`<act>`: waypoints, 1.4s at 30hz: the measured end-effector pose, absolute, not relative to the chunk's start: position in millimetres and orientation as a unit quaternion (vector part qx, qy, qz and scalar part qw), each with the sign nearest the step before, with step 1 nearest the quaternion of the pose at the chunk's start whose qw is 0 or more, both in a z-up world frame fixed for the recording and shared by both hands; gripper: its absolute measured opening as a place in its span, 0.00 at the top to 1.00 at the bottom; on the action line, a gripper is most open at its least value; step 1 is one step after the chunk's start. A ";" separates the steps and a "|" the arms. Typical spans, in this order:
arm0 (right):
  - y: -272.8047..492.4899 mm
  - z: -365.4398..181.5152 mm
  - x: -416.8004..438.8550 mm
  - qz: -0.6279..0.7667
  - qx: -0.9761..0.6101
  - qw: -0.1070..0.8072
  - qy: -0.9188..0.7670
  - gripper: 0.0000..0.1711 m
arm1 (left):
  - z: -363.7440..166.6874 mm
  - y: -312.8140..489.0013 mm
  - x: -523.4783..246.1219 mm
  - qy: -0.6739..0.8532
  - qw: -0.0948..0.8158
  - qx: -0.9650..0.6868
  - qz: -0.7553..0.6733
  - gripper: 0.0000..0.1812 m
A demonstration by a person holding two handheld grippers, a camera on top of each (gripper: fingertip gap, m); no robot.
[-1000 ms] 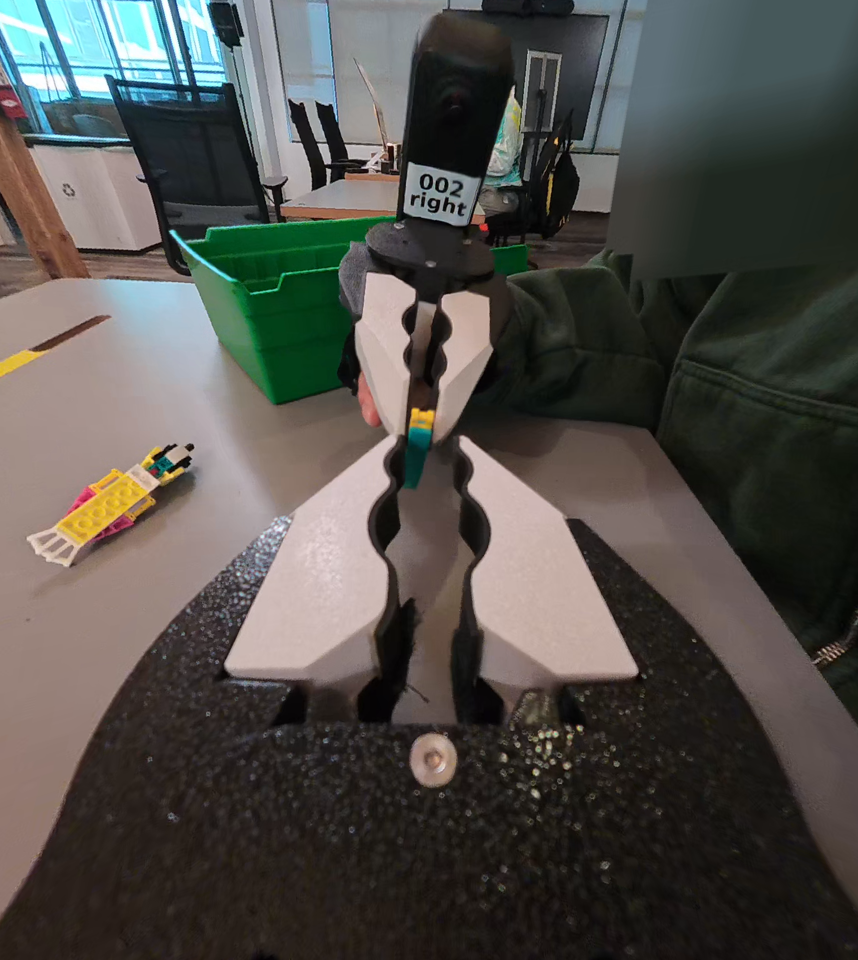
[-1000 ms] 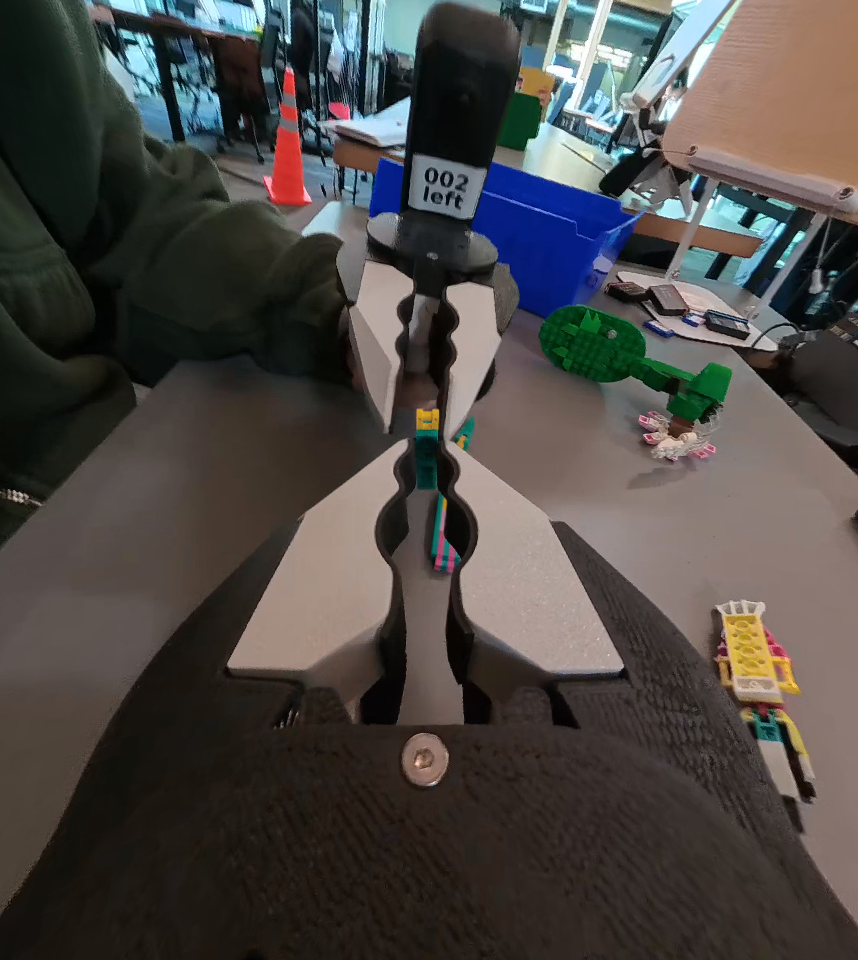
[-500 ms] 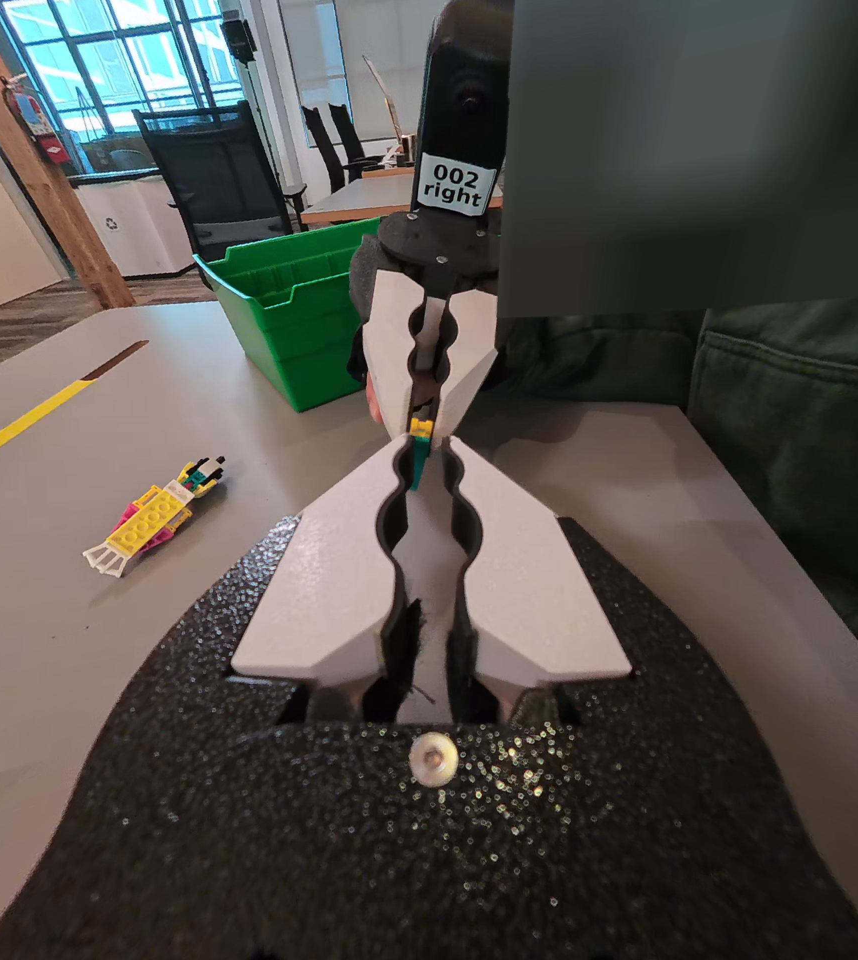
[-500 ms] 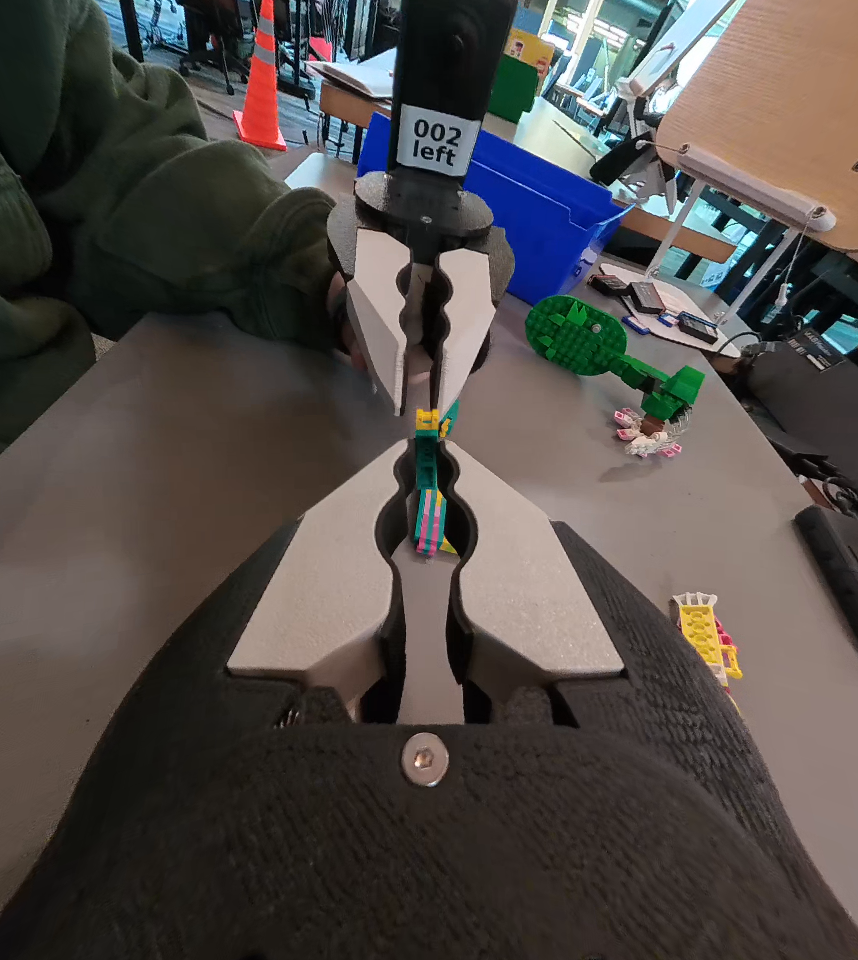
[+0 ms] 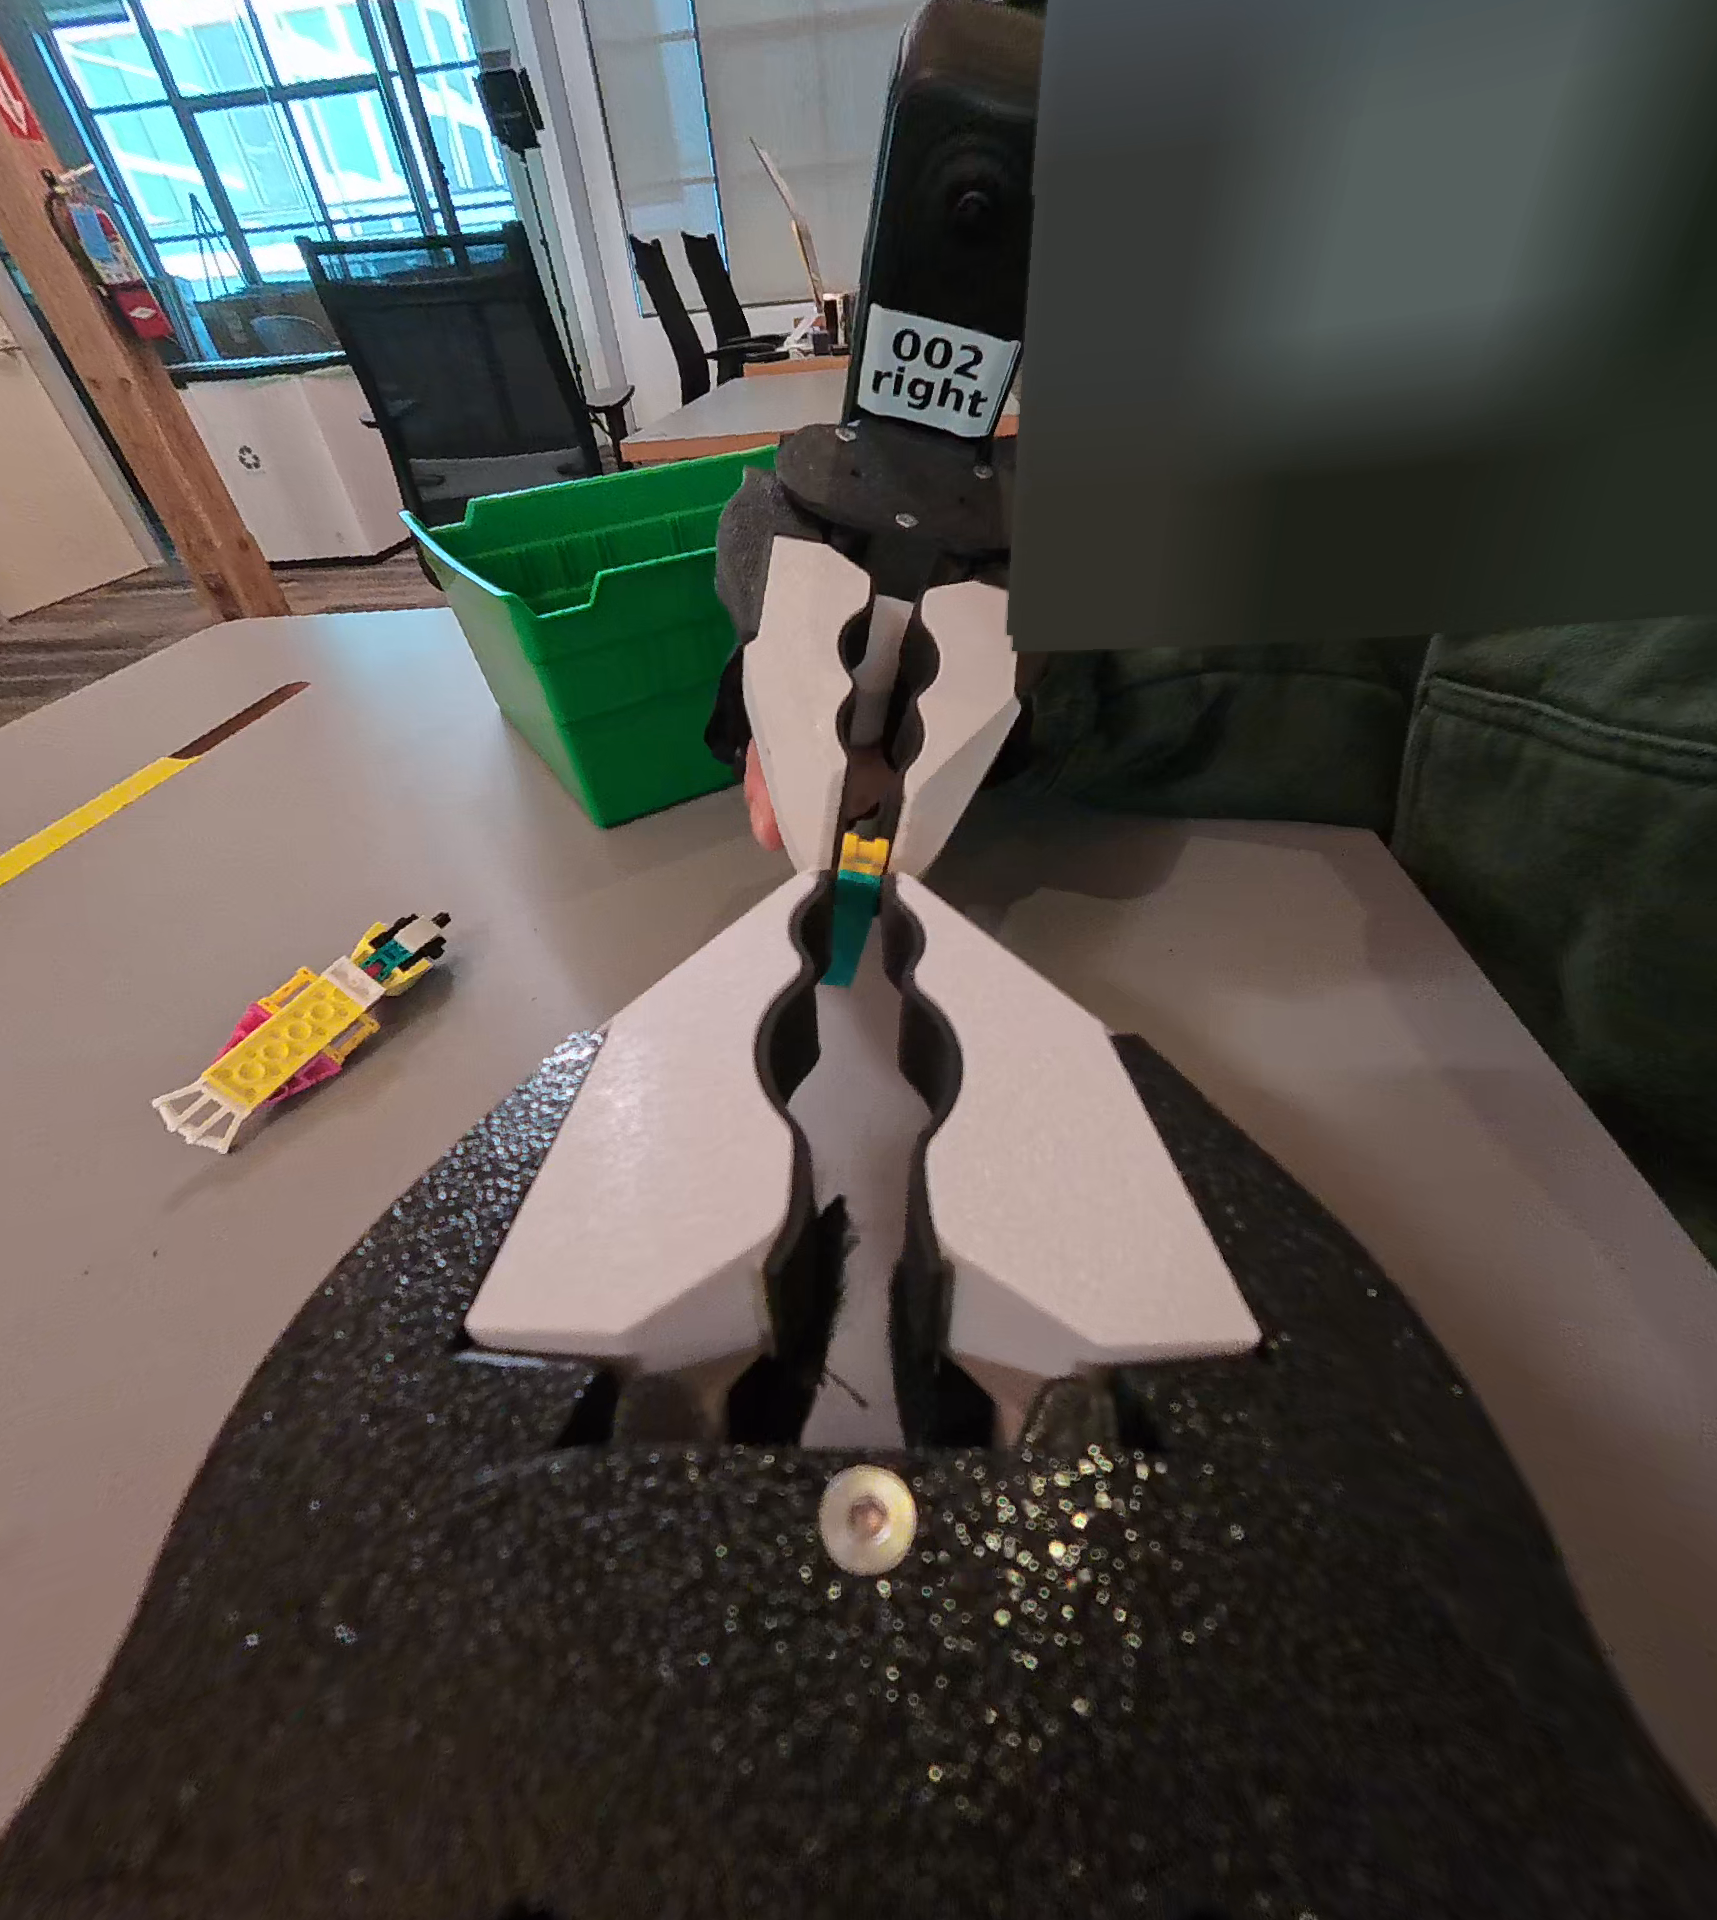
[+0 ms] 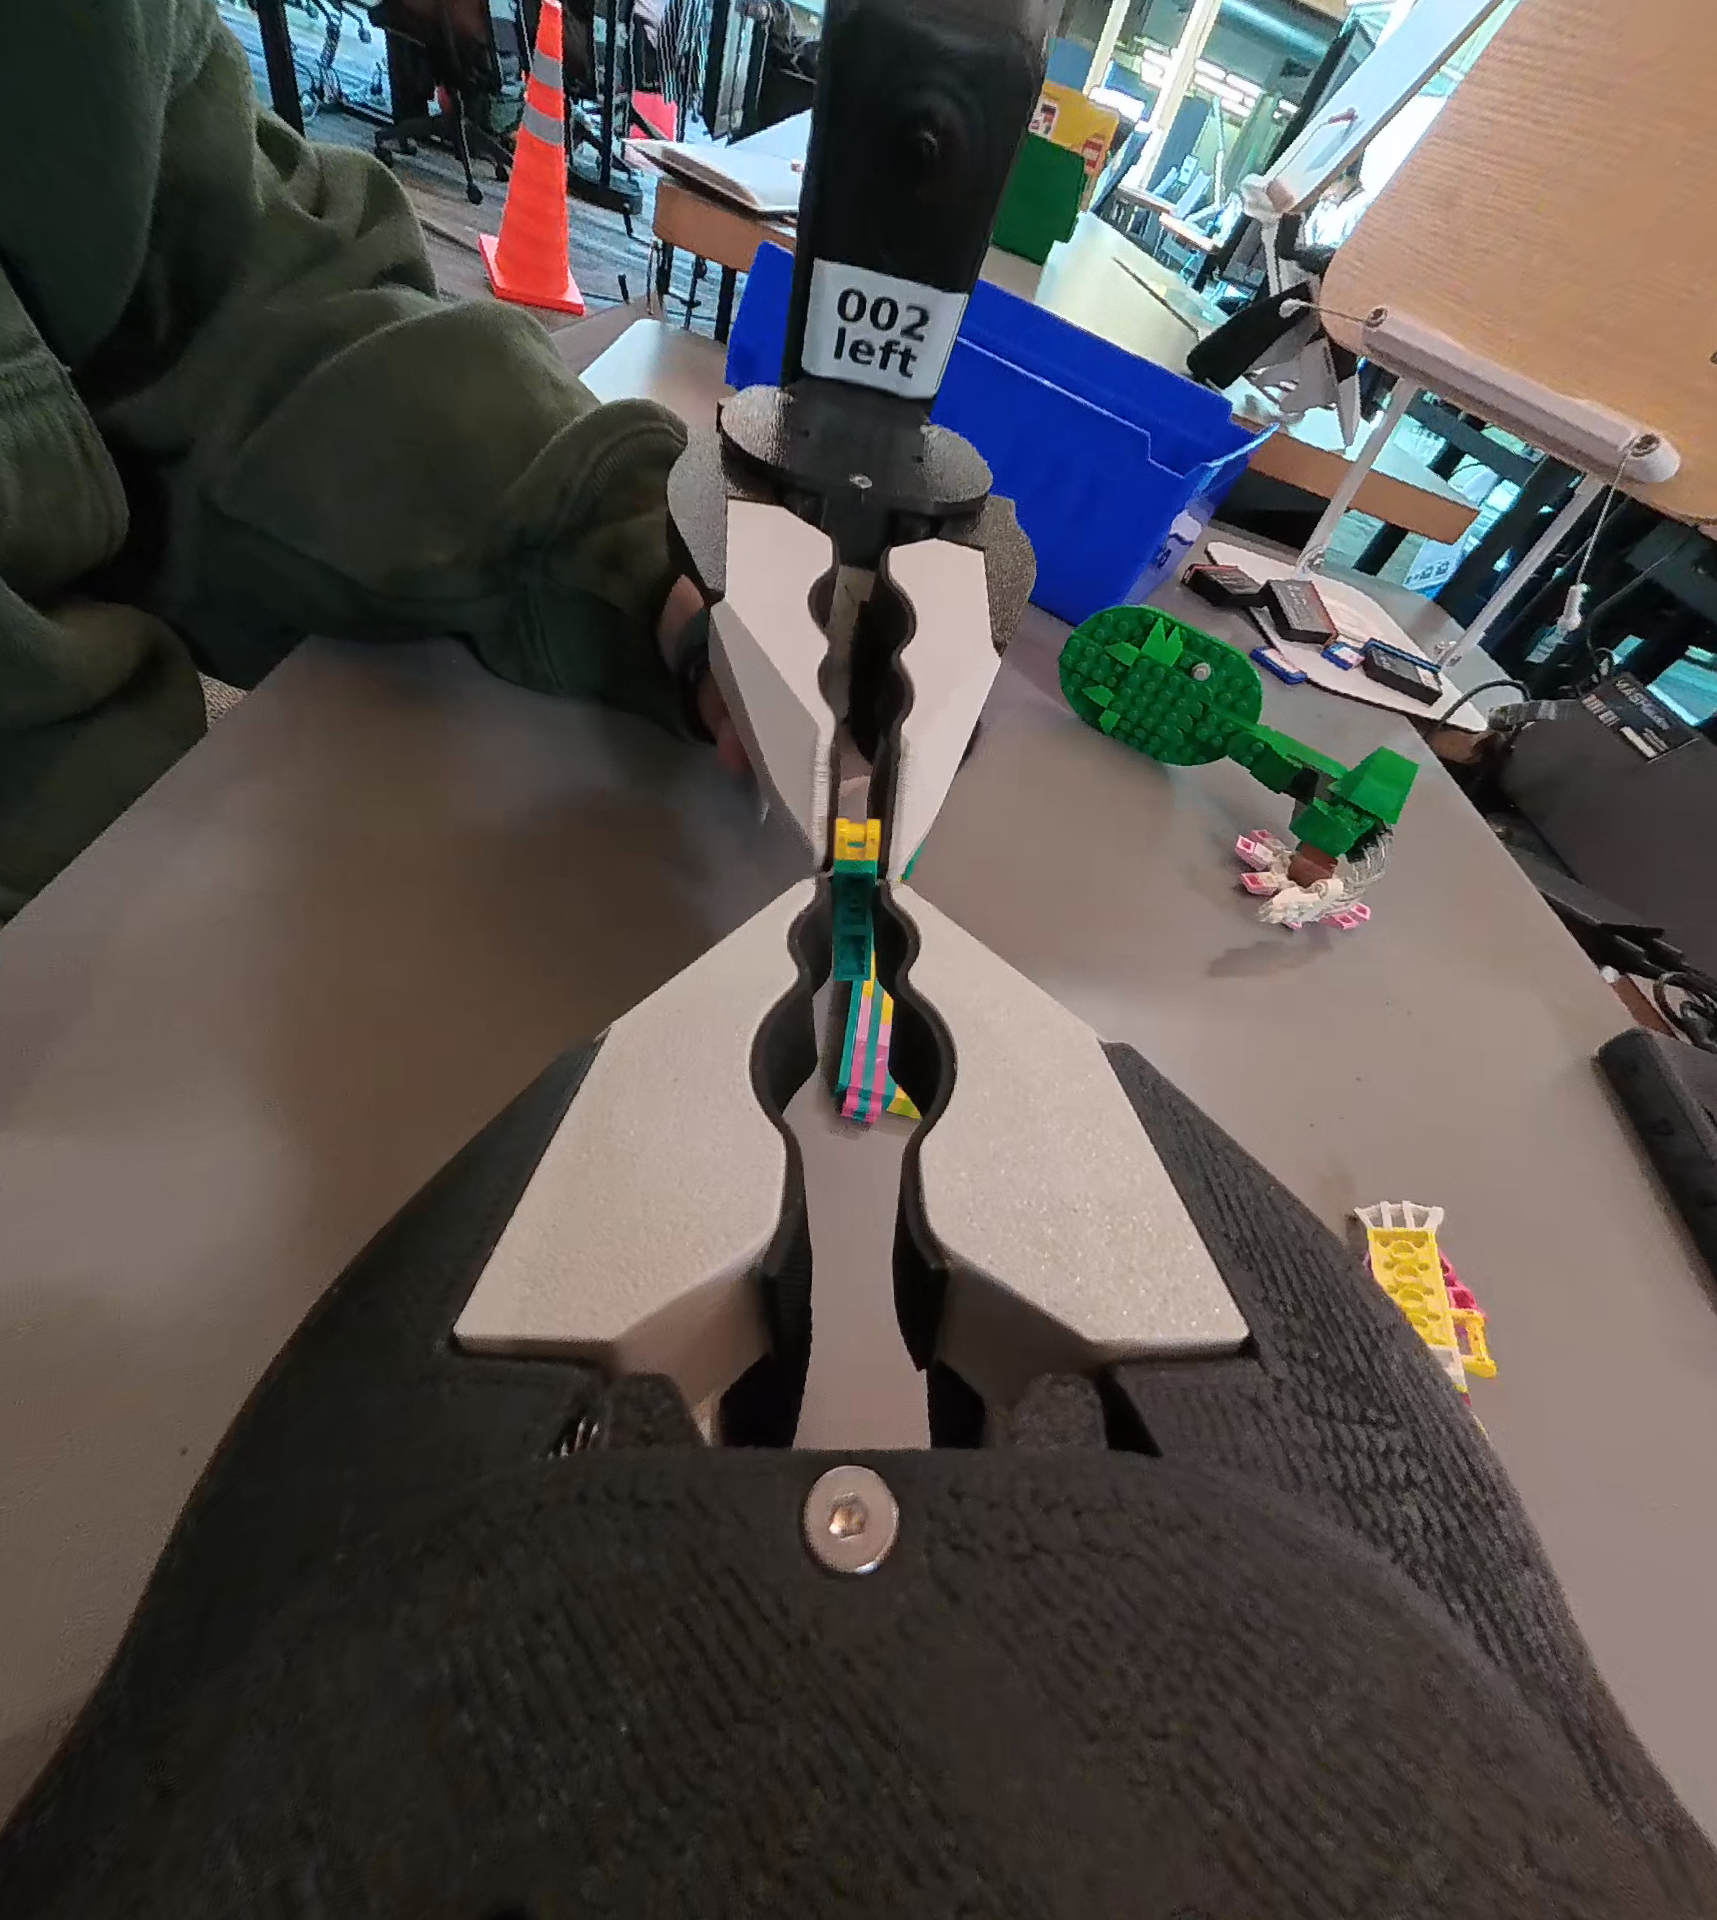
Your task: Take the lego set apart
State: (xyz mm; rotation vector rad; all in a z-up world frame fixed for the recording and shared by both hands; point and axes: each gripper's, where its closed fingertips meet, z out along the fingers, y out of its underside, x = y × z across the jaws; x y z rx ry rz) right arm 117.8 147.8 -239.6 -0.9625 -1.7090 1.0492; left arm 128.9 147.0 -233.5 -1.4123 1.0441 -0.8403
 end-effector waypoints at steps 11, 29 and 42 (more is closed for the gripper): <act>138.2 -250.1 119.0 0.400 -0.378 0.440 -0.710 0.97 | -249.6 136.5 124.9 0.496 0.518 -0.634 -0.290 0.97; 193.9 -218.5 131.6 0.612 -0.482 0.406 -0.478 0.97 | -185.7 174.1 11.2 0.268 0.631 -0.651 -0.326 0.97; 202.7 -208.9 134.2 0.615 -0.474 0.450 -0.441 0.97 | -190.6 100.0 -346.7 -0.177 0.461 -0.863 0.105 0.73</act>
